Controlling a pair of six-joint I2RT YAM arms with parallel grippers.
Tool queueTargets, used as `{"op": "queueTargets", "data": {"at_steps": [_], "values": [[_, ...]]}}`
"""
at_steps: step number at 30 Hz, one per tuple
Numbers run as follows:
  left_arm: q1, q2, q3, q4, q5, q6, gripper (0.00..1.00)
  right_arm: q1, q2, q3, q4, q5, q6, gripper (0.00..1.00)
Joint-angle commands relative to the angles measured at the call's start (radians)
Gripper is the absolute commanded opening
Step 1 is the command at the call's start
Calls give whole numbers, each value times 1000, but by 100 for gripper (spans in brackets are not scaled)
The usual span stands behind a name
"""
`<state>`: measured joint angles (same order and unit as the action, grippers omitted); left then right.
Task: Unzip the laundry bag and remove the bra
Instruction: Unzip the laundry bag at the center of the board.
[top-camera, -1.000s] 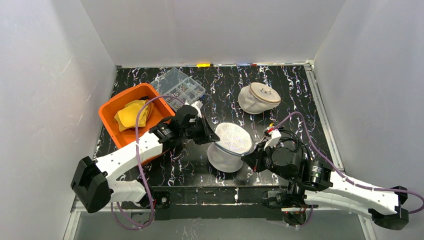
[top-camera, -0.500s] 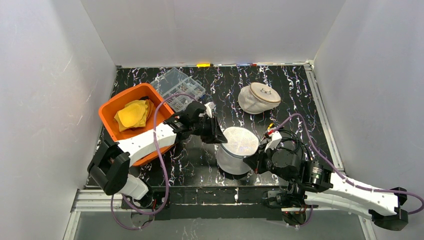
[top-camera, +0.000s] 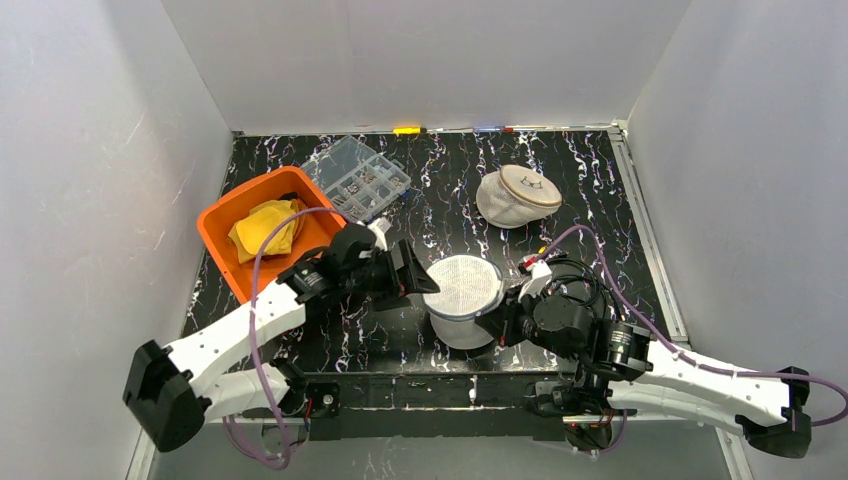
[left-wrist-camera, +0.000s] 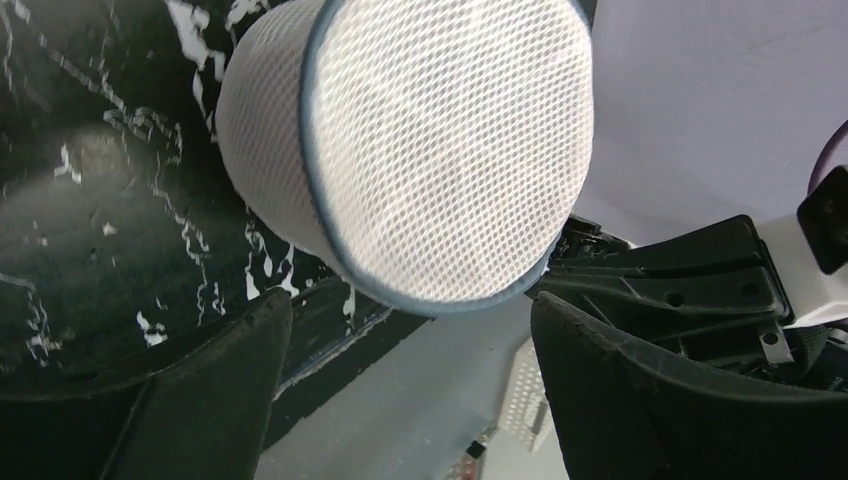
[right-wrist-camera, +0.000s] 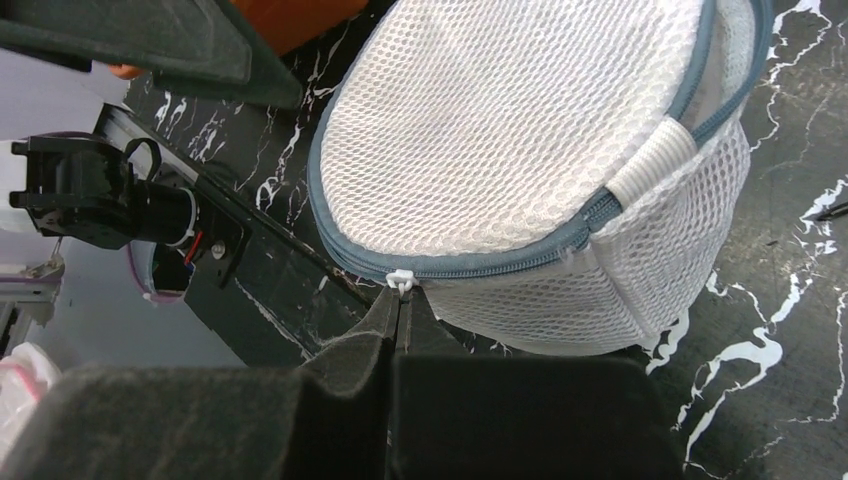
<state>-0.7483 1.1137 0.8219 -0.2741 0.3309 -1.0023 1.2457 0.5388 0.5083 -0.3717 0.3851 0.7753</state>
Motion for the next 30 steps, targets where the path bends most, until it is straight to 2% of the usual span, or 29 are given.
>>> {"op": "queueTargets", "data": {"at_steps": [1,3,4,7,12,17,24,30], "values": [[-29,-92,-104,-11,-39,-202,88,3,31,-6,111,-24,-6,1],[-79,-111,-127,37,-75,-271,88,4,55,-9,140,-38,-4,1],[-122,-108,-119,41,-104,-290,94,4,65,-10,155,-46,-3,1],[-184,-57,-53,41,-151,-296,97,4,93,-10,201,-75,1,1],[-189,13,-22,33,-194,-314,97,3,122,2,222,-110,0,1],[-188,16,-32,62,-260,-329,90,4,97,4,201,-115,-5,1],[-149,105,10,66,-266,-290,64,4,64,9,158,-111,-11,1],[-115,108,-20,106,-273,-293,27,4,4,23,83,-73,-11,1]]}}
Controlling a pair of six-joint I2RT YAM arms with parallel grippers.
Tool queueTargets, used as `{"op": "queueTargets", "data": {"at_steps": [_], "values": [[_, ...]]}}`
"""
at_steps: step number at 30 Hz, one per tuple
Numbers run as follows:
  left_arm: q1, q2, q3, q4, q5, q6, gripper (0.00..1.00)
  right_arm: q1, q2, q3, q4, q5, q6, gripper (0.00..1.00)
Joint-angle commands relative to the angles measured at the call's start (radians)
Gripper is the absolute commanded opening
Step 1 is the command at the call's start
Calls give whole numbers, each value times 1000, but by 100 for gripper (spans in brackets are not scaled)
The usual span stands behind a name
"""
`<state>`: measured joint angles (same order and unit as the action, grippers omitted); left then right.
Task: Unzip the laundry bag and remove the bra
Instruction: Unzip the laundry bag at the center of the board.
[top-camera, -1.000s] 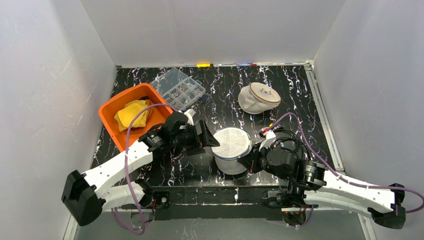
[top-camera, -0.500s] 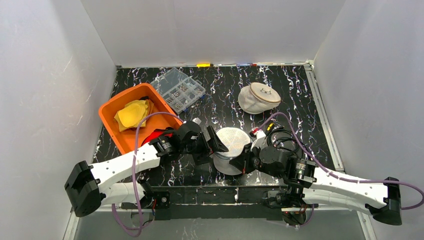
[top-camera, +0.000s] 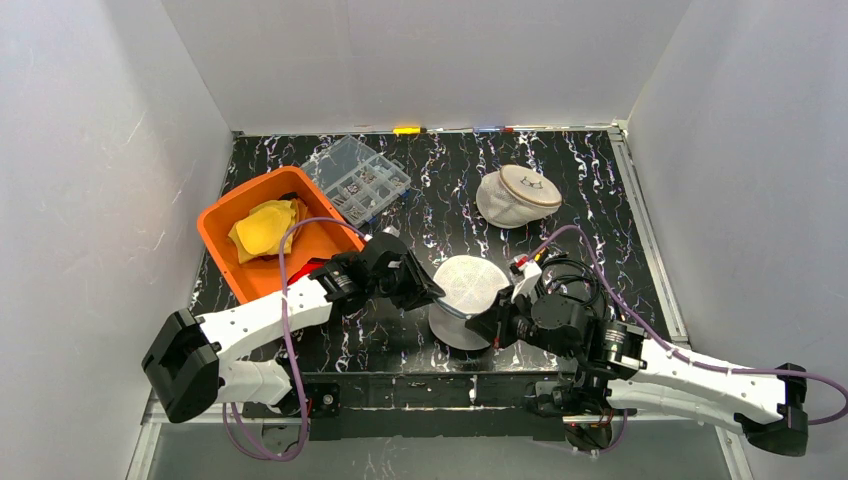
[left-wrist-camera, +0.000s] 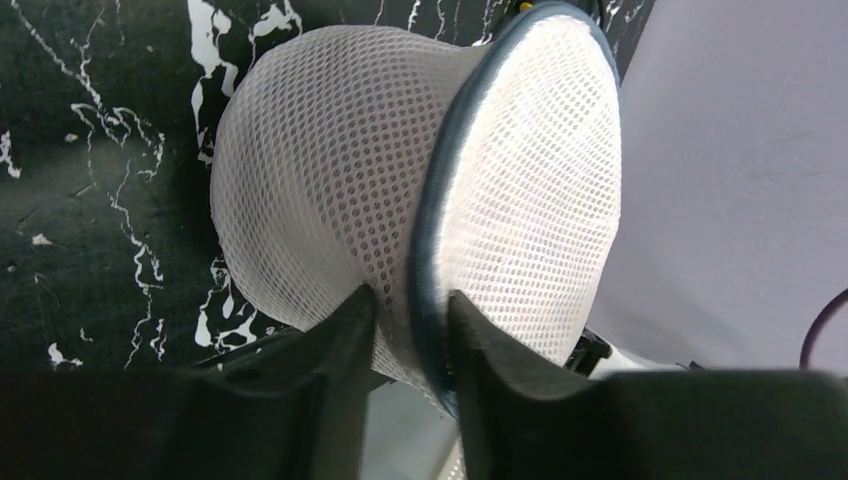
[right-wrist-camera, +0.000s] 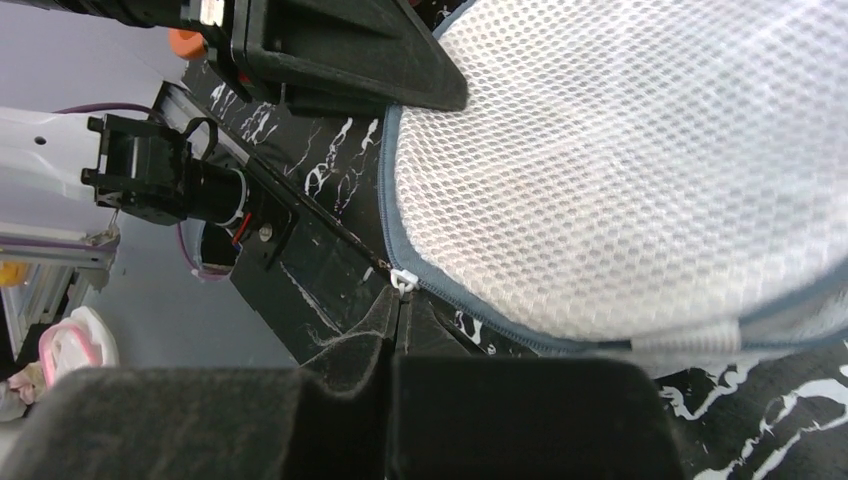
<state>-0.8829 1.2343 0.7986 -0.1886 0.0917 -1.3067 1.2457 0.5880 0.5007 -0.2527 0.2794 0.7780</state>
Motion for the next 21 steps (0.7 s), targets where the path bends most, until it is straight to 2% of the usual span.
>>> {"op": "queueTargets", "data": {"at_steps": [1,4,5,15,21], "values": [[20,-14,4,18,-37,14,20,3,-53,33,-52,39,-14,1],[21,-21,6,6,-49,18,2,4,-77,36,-85,55,-12,1],[21,-24,4,4,-52,19,0,4,-84,36,-94,57,-10,1],[21,-87,-7,-33,-111,35,0,4,-146,48,-216,145,32,1],[22,-101,-24,-25,-113,26,0,3,-147,39,-216,154,52,1]]}}
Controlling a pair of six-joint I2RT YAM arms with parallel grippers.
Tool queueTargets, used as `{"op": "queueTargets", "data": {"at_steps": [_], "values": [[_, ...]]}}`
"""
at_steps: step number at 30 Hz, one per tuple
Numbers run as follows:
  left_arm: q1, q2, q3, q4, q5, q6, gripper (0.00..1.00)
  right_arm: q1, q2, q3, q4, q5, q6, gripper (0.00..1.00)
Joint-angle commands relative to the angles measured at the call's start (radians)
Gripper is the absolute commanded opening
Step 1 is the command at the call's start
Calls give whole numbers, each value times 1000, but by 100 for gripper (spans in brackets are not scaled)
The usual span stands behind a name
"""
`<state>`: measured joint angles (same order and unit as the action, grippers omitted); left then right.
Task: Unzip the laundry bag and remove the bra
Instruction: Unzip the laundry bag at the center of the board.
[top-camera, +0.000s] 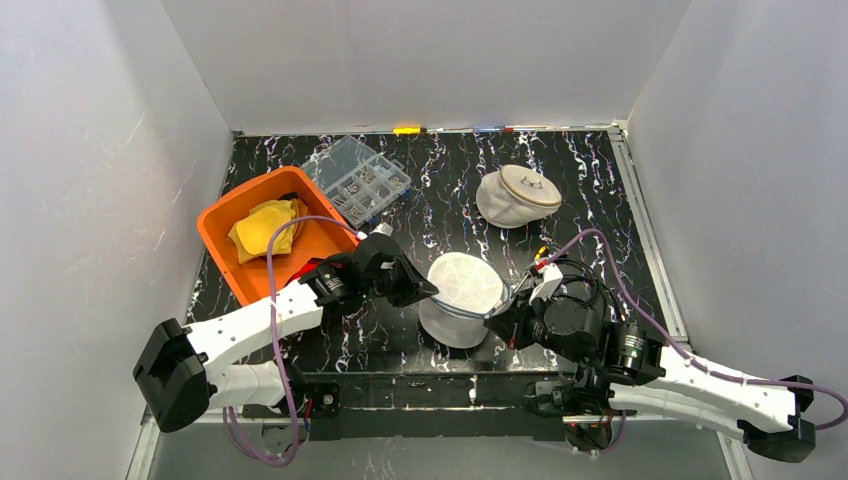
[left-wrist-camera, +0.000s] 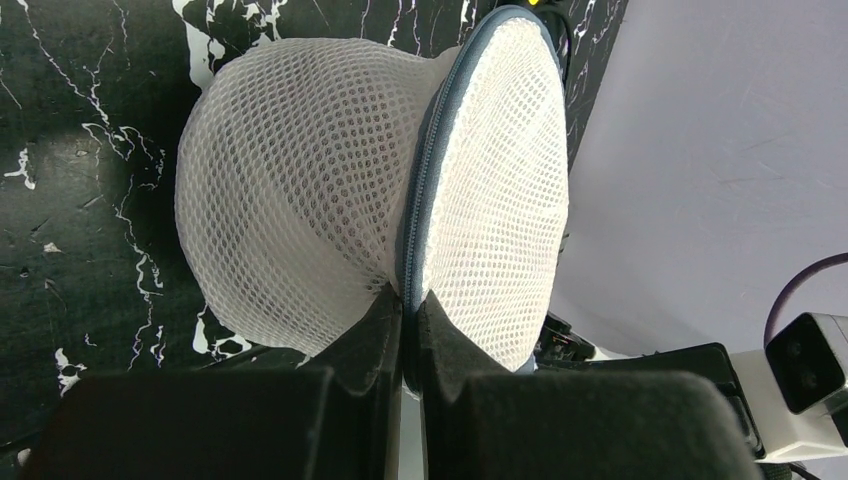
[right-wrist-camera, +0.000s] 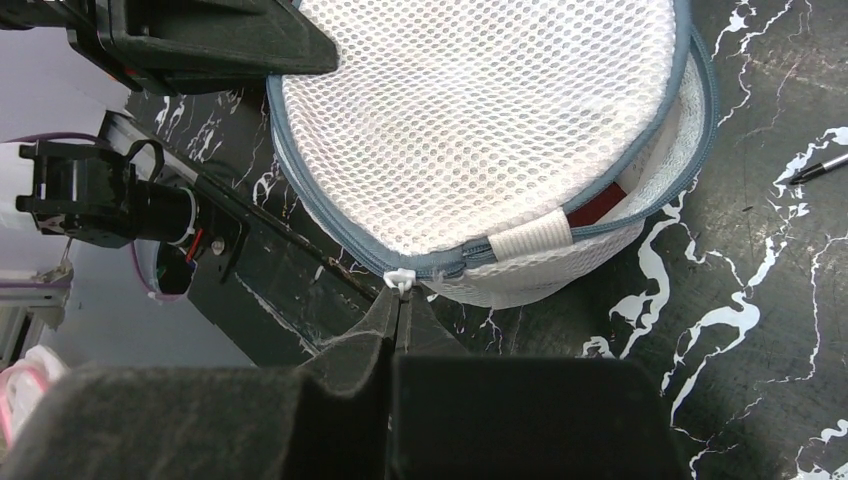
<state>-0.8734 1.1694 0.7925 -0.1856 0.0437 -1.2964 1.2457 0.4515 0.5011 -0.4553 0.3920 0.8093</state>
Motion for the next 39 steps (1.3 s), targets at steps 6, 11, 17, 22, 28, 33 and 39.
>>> {"op": "queueTargets", "data": {"at_steps": [6,11,17,22,28,33,39], "values": [[12,-52,-48,3,-79,-13,0,3,-27,39,-3,48,87,32],[11,-71,-77,46,-99,-50,0,4,-98,-5,64,44,222,72],[-4,-114,-121,105,-176,-113,0,2,-94,-91,192,41,364,88],[-65,-130,-171,214,-306,-156,0,3,-13,-151,388,52,440,86],[-116,-84,-161,231,-380,-161,0,3,118,-120,427,104,503,81],[-145,-93,-181,239,-440,-165,0,4,143,-150,447,152,608,75],[-177,-96,-185,241,-488,-151,0,3,151,-156,446,238,683,75]]}}
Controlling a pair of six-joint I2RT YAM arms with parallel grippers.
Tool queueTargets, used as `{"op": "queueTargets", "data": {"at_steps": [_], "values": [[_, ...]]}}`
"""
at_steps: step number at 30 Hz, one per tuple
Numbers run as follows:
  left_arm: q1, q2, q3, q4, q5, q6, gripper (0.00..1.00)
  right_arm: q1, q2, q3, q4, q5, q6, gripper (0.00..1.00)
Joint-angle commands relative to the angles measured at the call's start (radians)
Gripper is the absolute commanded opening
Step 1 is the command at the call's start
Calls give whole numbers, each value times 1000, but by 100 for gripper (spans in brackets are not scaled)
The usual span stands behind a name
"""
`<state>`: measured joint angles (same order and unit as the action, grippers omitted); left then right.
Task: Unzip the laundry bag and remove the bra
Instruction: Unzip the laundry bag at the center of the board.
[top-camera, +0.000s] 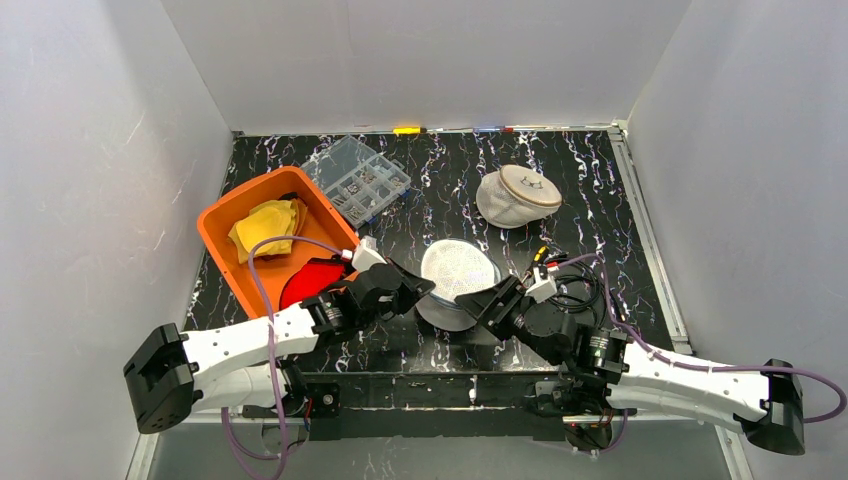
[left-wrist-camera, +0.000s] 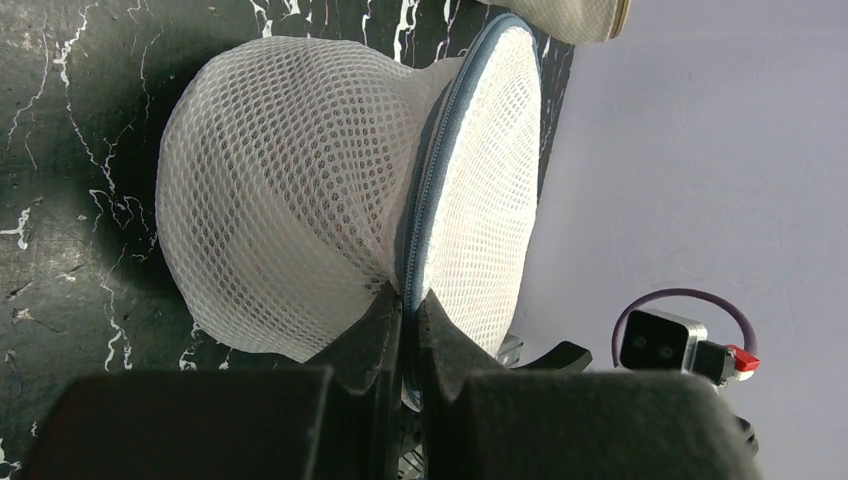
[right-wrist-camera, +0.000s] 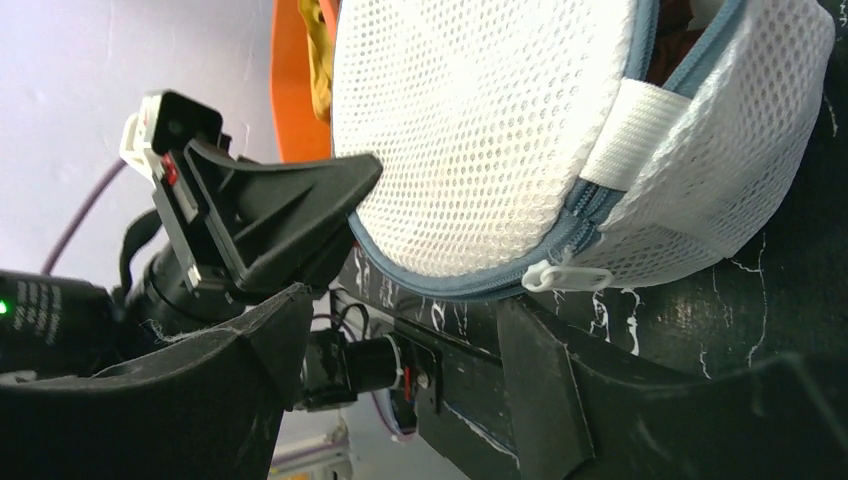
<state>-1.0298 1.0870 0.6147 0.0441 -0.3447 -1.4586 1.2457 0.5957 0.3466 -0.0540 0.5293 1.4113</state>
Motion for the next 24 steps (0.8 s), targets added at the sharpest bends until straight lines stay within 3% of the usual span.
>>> {"op": "queueTargets", "data": {"at_steps": [1,3,10,19,20,24], "values": [[-25,-13,-8,11,-107,10,0,3,14,2,39,110,89,74],[-36,-10,-10,11,-120,7,0,3,40,7,28,129,105,73],[-66,-12,-9,-5,-168,45,0,3,131,22,42,142,120,52],[-96,-13,0,-36,-168,141,0,1,126,23,40,166,38,1],[-96,-27,2,-67,-169,149,3,1,121,28,46,154,-9,1],[-96,-145,32,-323,-198,186,56,-20,133,141,13,27,-335,1]]}}
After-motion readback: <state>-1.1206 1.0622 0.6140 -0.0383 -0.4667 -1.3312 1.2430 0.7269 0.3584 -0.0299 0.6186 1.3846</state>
